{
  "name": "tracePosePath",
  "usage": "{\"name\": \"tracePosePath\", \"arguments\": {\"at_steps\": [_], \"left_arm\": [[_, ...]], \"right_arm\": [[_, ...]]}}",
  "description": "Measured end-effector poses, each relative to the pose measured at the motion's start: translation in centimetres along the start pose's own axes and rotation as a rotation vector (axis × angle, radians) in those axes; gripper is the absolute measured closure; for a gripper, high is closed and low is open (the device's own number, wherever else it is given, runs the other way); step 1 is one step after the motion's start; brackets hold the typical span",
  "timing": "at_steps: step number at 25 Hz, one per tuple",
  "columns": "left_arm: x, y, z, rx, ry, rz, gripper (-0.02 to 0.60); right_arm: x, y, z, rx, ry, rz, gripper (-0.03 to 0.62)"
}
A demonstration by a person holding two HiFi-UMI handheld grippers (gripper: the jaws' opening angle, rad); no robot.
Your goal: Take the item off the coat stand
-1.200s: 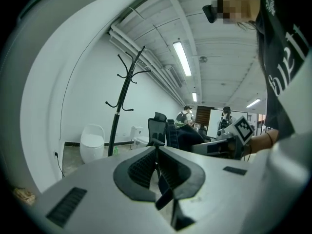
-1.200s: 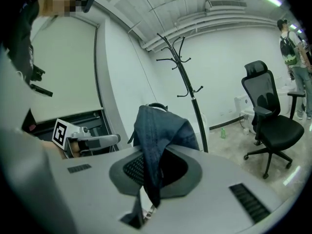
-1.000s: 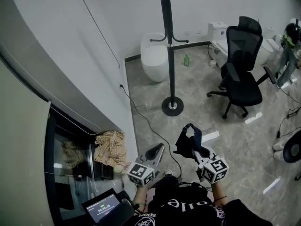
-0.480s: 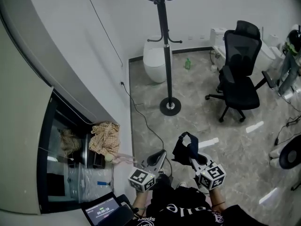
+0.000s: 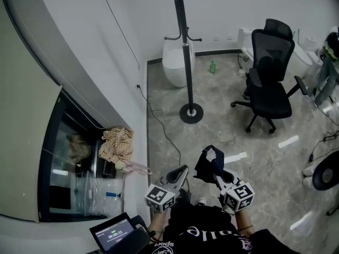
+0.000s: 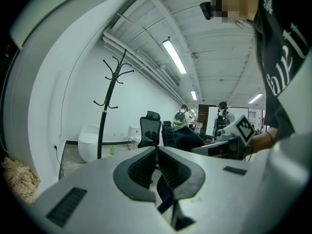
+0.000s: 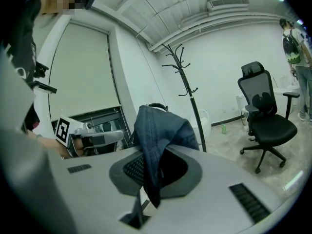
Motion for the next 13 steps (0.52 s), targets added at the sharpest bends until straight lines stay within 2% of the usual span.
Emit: {"name": "tracePosePath", "arguments": {"at_steps": [13], "left_arm": [[-0.50, -0.03, -0.27, -0.006, 0.001, 0.019, 0.578]], "right_arm": [[-0.01, 0.11, -0.47, -0.020, 0.005, -0.003, 0.556]]}}
Point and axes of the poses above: the fingertips, and each gripper's own axes: z forward along the fingers, x to its left, y out of its top, the point moved 9 cm from there along -z, backward along the fingers, and after that the axes turned 3 degrees about -x, right-handed, at the moved point
